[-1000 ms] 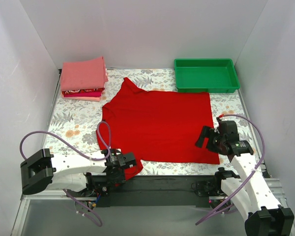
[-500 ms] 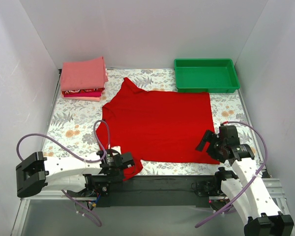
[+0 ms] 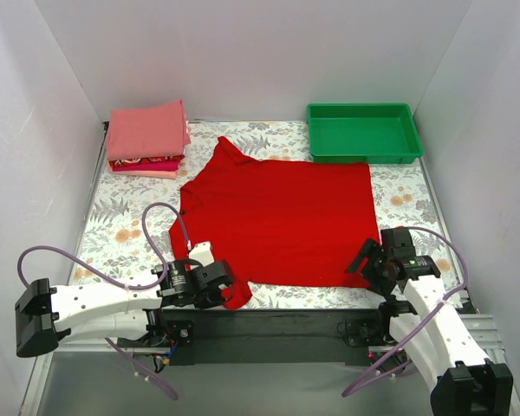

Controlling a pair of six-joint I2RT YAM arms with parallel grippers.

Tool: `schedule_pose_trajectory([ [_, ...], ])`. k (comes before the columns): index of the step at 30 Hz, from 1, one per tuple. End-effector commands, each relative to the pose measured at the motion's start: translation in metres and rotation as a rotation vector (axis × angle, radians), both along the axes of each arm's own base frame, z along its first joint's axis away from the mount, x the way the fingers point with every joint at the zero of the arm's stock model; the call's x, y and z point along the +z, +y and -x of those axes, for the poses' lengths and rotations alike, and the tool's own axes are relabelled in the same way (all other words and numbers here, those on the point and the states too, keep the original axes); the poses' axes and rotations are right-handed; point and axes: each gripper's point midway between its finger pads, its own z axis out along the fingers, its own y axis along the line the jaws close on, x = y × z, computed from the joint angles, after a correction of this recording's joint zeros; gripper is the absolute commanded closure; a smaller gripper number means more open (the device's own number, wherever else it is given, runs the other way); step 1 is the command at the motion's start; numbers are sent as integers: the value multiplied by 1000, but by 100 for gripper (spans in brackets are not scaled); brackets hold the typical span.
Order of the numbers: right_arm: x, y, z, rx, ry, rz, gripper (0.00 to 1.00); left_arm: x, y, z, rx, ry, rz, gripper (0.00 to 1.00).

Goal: Fold and stack the t-shirts
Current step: Fold the tshirt

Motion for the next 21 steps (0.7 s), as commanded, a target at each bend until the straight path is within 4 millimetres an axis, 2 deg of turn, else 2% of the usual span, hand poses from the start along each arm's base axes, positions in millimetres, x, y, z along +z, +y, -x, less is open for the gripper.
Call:
schedule_pose_trajectory([
  [1,-5,4,-11,-39,-17,-33,16,30,-12,-29,162,-119,87,100],
  [4,-10,5,-12,-40,-2,-35,19,42,-18,-41,170,-179,99,100],
  [9,-14,-1,-17,-54,-4,3,26,45,-17,-48,186,-203,78,100],
  [17,-8,-2,-21,-37,-52,6,49,56,-26,-69,200,-263,75,100],
  [20,-6,-2,-22,-41,-72,1,60,60,-27,-77,200,-276,88,100],
  [21,-7,-7,-23,-53,-77,28,67,62,-28,-79,203,-280,95,100],
])
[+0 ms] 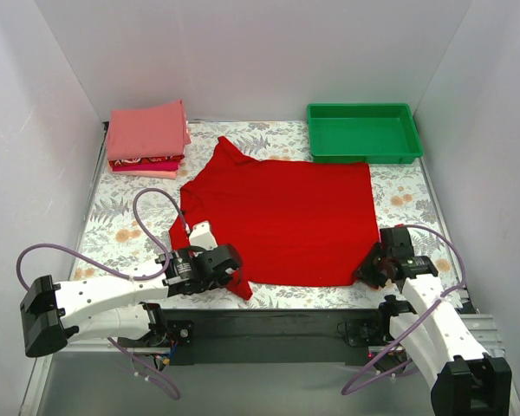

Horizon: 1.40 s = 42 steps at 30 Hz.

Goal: Fold and stack the t-shirts
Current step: Fold the tshirt

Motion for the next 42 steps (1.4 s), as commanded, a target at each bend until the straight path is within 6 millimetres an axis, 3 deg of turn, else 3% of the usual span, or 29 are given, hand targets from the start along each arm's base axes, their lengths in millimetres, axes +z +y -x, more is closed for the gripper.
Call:
schedule_pose_trajectory([
  [1,0,-9,-6,-31,-34,40,73,21,-9,-20,57,-75,71,100],
  [8,-3,-12,-6,-20,-13,67,87,27,-7,-30,72,-97,88,100],
  [10,-1,-14,-8,-16,-18,79,98,28,-4,-33,80,-104,87,100],
  [11,-1,-15,-8,-18,-17,86,99,28,-3,-34,83,-108,86,100],
  [24,39,-10,-40,101,-120,107,99,56,6,-77,118,-235,93,100],
  [34,56,-9,-71,182,-111,146,99,85,6,-131,155,-379,92,100],
  [42,68,-6,-99,212,-151,162,99,97,14,-165,174,-448,47,100],
])
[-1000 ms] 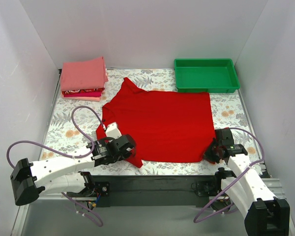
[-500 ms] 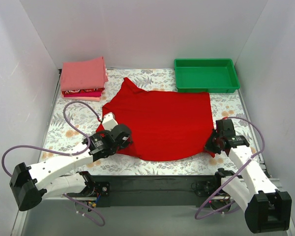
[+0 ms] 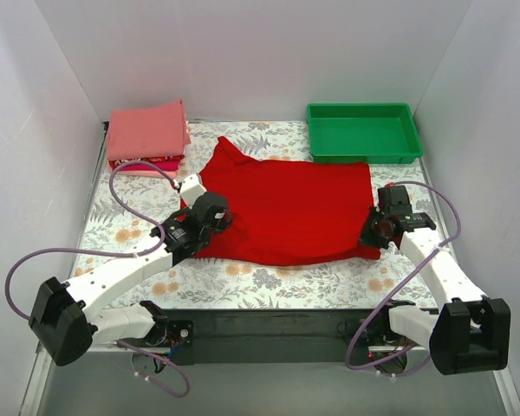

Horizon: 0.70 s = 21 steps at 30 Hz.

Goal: Fold and stack the t-shirts
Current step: Fold the tshirt

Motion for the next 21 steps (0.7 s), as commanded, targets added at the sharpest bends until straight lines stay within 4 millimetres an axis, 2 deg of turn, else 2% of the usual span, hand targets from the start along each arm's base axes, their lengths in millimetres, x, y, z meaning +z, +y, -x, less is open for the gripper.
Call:
schedule_pose_trajectory([
  [1,19,0,-27,18,-85,9,99,36,-1,-26,10,-130,9,100],
  [4,22,0,-36,29,-95,20,99,39,0,-38,2,-154,-1,100],
  [8,36,0,-53,28,-139,27,99,40,6,-53,15,-171,-6,100],
  [13,42,-1,-74,3,-177,34,99,41,2,-70,-24,-211,-5,100],
  [16,38,1,-84,-9,-182,27,99,37,1,-82,-22,-227,-10,100],
  [20,31,-3,-96,-24,-158,57,99,28,12,-100,8,-218,-35,100],
  [21,29,-4,-99,-27,-157,62,99,20,14,-104,13,-200,-45,100],
])
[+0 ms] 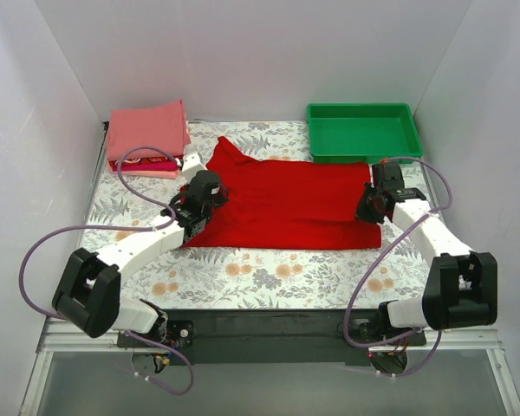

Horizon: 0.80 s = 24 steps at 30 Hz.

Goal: Fold and stack the t-shirts
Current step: Fold the tshirt

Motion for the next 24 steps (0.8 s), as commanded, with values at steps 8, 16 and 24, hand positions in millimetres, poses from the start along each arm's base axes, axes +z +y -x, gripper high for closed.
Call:
schedule_pose_trajectory([
  [8,7,-26,-64,-70,-84,152,78,-6,2,-58,-75,-100,-45,100],
  [16,27,-19,-95,-1,-116,148,2,-43,27,-99,74,57,-163,13],
  [24,18,16,-54,150,-126,-23,2,-11,6,-59,-33,41,59,11],
])
